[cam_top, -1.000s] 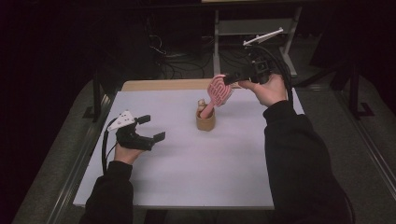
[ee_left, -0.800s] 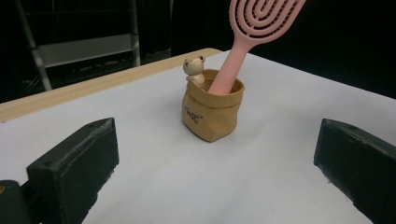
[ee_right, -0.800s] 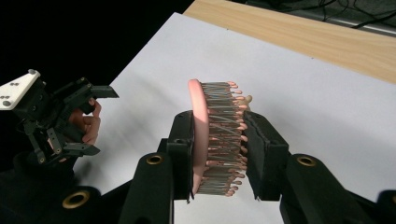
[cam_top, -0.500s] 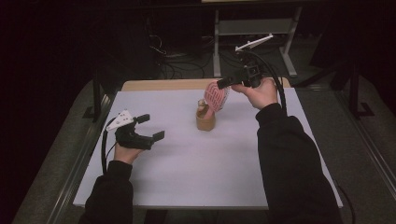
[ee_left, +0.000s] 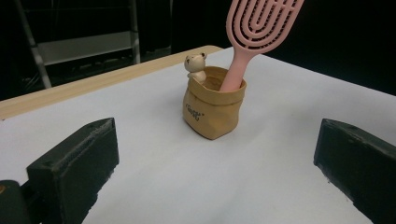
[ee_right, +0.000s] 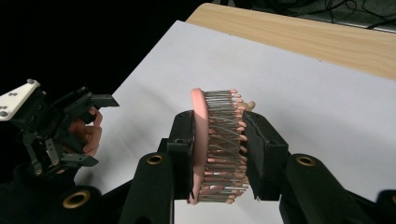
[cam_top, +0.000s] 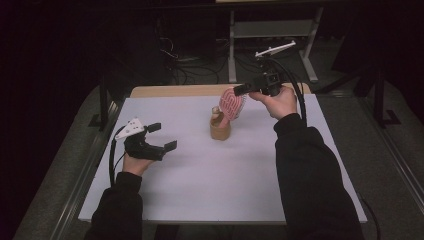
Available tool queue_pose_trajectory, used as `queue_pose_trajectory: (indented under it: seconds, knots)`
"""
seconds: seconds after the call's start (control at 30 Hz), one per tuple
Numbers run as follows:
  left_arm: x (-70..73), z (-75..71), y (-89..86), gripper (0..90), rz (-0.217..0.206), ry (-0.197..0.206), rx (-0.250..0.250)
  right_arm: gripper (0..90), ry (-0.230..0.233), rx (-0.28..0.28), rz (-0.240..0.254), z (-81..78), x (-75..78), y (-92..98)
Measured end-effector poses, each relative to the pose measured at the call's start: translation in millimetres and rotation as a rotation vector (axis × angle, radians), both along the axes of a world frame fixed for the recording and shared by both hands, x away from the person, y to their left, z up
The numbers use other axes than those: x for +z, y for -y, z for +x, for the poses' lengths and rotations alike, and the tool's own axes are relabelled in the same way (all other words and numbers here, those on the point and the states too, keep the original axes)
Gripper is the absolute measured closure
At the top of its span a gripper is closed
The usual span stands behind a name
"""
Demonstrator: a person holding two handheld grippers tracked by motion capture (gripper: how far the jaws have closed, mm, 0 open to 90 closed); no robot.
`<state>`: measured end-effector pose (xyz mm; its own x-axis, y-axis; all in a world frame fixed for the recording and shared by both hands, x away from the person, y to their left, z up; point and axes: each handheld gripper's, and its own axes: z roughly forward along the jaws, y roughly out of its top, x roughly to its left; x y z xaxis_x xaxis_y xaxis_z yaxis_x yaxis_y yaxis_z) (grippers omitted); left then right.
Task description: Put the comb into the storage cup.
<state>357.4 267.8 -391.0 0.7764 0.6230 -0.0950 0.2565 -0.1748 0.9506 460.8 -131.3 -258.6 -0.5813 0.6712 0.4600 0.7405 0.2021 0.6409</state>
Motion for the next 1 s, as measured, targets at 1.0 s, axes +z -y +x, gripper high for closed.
queue_pose_trajectory:
  seconds: [1.0]
  knots:
    - [-6.0, 3.5, 6.0, 0.0, 0.014, -0.032, -0.035, 60.1, 0.109, -0.017, -0.029, -22.2, -15.4, 19.5]
